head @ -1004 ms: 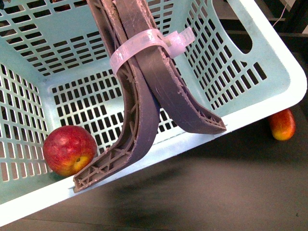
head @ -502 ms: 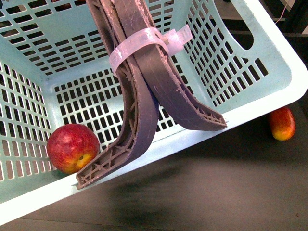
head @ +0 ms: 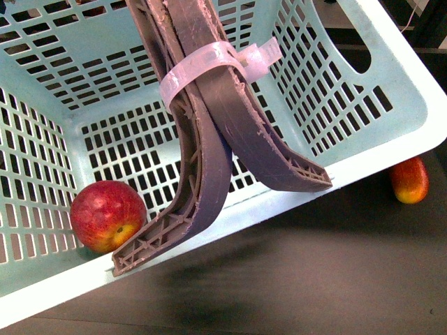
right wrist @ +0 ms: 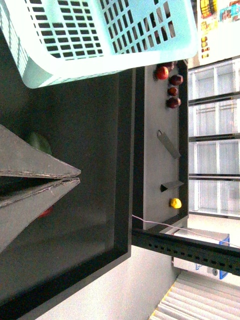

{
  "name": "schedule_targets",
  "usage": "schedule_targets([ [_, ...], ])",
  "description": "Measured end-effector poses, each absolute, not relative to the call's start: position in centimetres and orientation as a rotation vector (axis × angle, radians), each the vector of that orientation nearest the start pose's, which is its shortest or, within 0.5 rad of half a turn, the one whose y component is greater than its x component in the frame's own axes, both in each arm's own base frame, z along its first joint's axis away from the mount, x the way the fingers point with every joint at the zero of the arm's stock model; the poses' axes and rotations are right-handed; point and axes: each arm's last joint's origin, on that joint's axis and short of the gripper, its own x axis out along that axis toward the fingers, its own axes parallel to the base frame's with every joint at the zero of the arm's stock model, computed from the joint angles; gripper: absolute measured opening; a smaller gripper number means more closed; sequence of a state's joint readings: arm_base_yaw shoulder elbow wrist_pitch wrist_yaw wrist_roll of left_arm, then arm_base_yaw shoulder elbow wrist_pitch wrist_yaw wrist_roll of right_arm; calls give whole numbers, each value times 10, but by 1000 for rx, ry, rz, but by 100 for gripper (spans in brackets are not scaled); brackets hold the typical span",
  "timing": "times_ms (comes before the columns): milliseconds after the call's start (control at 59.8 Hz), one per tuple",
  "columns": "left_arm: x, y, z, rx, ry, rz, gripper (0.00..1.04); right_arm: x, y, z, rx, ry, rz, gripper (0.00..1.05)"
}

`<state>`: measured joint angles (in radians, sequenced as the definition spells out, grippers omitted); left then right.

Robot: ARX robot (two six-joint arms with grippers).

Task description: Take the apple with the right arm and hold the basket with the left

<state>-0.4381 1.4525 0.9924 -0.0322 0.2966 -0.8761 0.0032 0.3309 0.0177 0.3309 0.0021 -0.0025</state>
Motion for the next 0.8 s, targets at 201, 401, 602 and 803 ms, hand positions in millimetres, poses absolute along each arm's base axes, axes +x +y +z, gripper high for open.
schedule_targets([
  [201,285,-143,266,-783,781,-451,14,114,0,173,-2,-19,1,2],
  [401,285,-143,266,-782,781,-451,14,110,0,172,-2,-19,1,2],
  [602,285,-143,266,-782,781,-451,14,102,0,168,-3,15,3,2],
  [803,285,-143,265,-784,783,-450,14,97,0,169,-2,-12,1,2],
])
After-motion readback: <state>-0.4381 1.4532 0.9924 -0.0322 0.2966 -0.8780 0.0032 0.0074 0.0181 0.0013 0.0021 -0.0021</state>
